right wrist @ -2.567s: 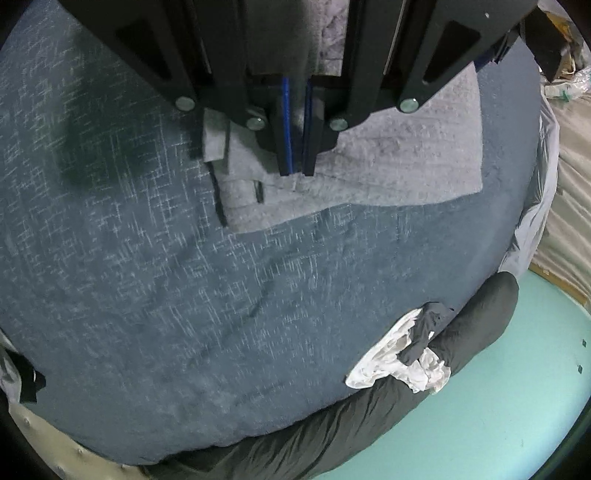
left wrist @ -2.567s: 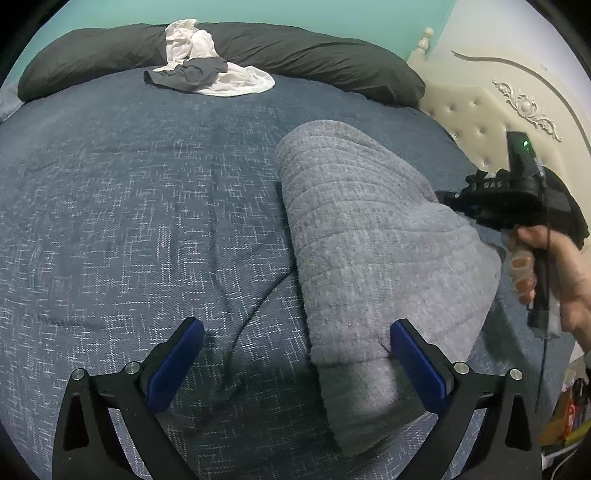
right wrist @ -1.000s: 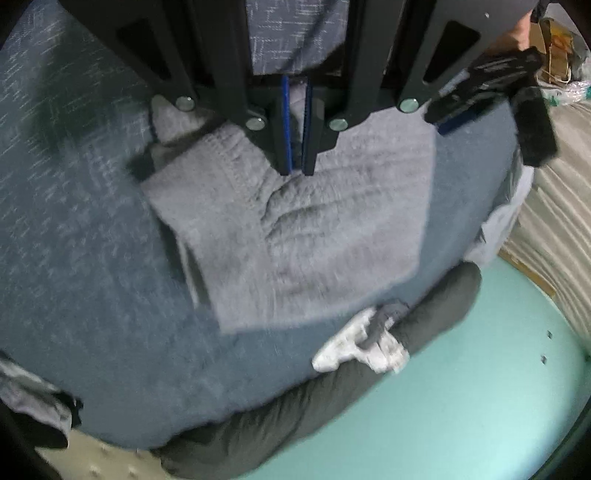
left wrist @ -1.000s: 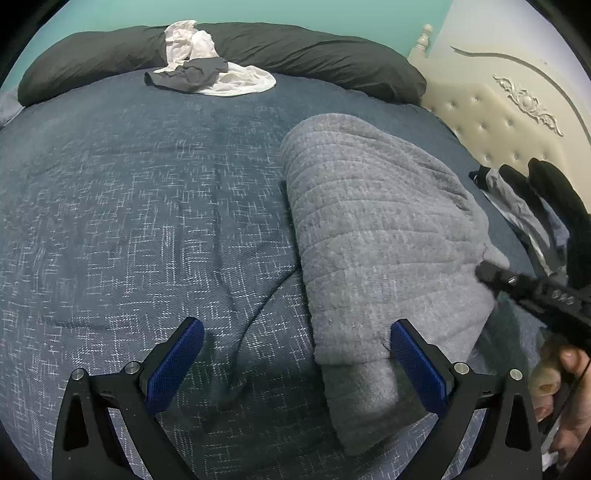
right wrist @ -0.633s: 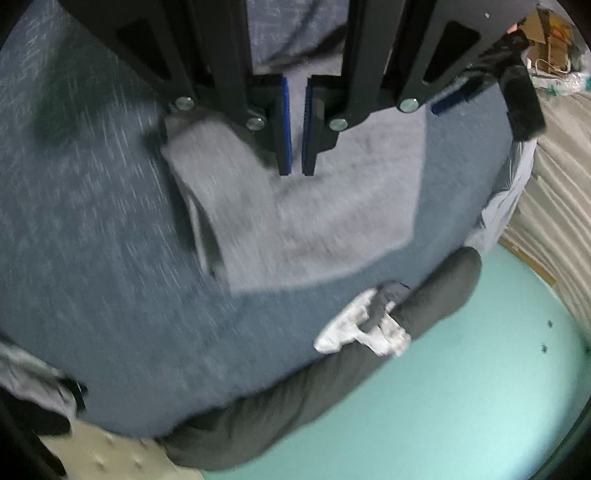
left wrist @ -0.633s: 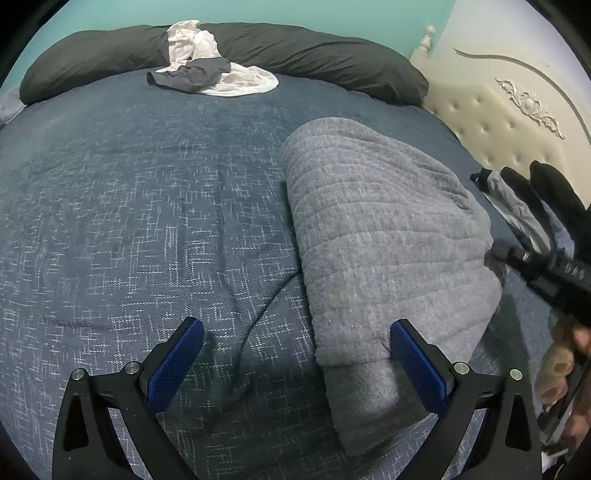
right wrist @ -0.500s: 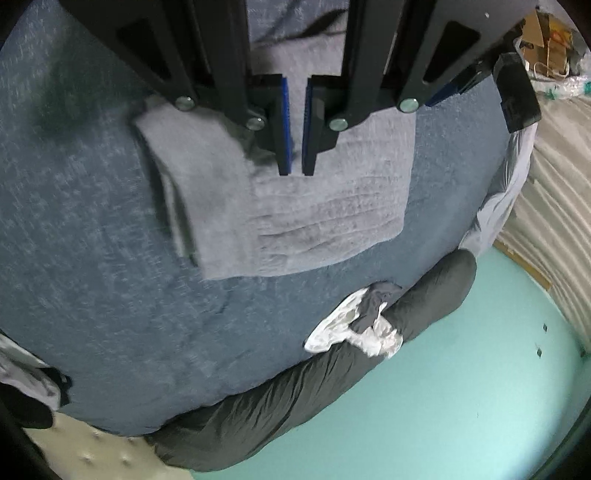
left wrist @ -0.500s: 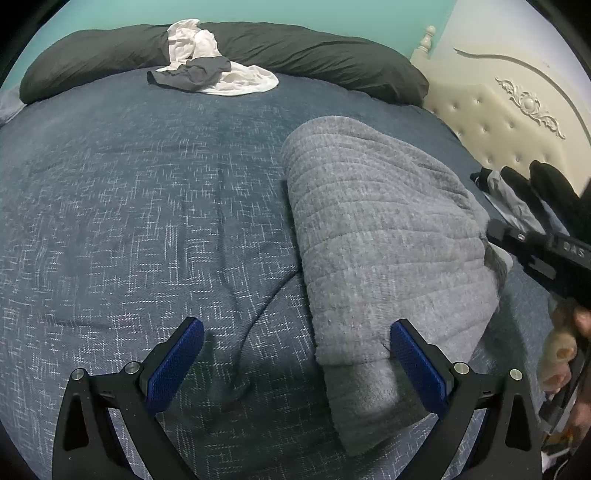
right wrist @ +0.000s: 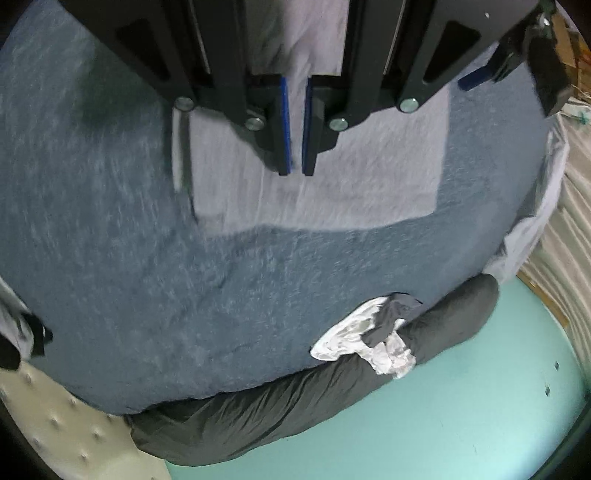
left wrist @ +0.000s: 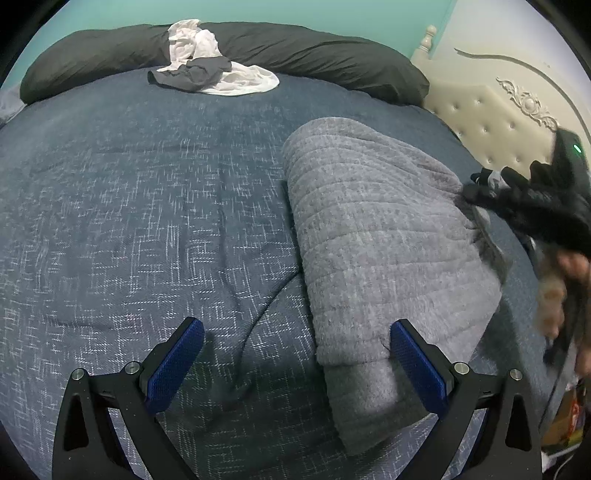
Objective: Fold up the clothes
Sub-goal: 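Press and smooth the folded grey sweatshirt with the closed right gripper, then grasp the edge of the folded grey sweatshirt with the right gripper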
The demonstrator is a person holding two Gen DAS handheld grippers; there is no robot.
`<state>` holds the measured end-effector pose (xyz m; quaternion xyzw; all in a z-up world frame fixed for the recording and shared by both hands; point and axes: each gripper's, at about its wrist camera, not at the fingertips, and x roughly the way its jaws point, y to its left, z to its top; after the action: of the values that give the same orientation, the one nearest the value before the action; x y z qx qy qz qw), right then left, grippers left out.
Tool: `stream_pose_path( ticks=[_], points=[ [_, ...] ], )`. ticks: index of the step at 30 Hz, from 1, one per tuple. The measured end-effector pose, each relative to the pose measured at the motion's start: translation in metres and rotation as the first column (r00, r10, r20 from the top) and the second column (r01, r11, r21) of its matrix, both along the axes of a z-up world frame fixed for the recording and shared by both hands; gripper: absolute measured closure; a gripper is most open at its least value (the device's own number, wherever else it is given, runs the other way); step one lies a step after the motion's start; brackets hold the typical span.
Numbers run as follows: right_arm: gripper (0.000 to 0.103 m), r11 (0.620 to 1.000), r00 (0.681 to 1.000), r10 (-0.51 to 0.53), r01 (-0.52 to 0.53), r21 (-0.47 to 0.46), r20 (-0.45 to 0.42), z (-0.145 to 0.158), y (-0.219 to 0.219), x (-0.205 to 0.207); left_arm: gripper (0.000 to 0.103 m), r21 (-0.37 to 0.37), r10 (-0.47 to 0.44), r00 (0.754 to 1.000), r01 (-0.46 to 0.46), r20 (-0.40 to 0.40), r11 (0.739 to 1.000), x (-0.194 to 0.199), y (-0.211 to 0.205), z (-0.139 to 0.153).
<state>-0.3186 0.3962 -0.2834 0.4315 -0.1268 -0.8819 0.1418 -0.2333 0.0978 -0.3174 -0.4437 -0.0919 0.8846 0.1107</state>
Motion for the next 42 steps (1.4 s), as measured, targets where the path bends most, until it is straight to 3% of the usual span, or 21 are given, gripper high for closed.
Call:
stream_pose_path(
  ticks=[6, 12, 14, 20, 26, 32, 36, 39, 42],
  points=[
    [0.099, 0.999, 0.996, -0.032, 0.030, 0.027, 0.086, -0.038, -0.002, -0.029, 0.000, 0.007, -0.006, 1.000, 0.006, 0.008, 1.000, -0.001, 0.000, -0.003],
    [0.099, 0.999, 0.999, -0.035, 0.036, -0.021, 0.031, -0.013, 0.002, -0.029, 0.000, 0.007, -0.001, 1.000, 0.001, 0.011, 1.000, 0.000, -0.002, -0.003],
    [0.099, 1.000, 0.999, -0.019, 0.019, 0.008, 0.034, -0.010, -0.003, -0.033, 0.000, 0.007, 0.000, 1.000, 0.000, 0.011, 1.000, 0.000, -0.002, -0.002],
    [0.099, 0.998, 0.994, -0.015, 0.009, 0.056, 0.111, -0.033, -0.006, -0.048, 0.000, 0.009, -0.006, 1.000, 0.006, 0.012, 1.000, 0.000, -0.002, -0.002],
    [0.099, 0.992, 0.997, -0.078, 0.078, -0.103, 0.004, -0.004, 0.016, -0.004, 0.000, 0.009, -0.002, 1.000, 0.002, 0.015, 1.000, 0.000, -0.003, -0.002],
    [0.097, 0.972, 0.987, -0.160, 0.153, -0.178, -0.025, -0.014, 0.043, 0.053, 0.000, 0.004, 0.000, 1.000, 0.000, 0.013, 1.000, 0.001, -0.003, -0.001],
    [0.097, 0.960, 0.979, -0.198, 0.202, -0.194, 0.042, -0.042, 0.055, 0.064, 0.000, 0.006, -0.006, 1.000, 0.006, 0.017, 1.000, 0.000, -0.002, -0.002],
    [0.097, 0.926, 0.959, -0.282, 0.268, -0.267, -0.016, -0.033, 0.072, 0.081, 0.000, 0.001, -0.002, 1.000, 0.001, 0.010, 1.000, 0.000, -0.003, -0.001],
    [0.096, 0.914, 0.953, -0.301, 0.276, -0.298, -0.041, -0.031, 0.075, 0.095, 0.000, 0.005, -0.003, 1.000, 0.003, 0.009, 1.000, -0.001, -0.004, -0.001]
  ],
)
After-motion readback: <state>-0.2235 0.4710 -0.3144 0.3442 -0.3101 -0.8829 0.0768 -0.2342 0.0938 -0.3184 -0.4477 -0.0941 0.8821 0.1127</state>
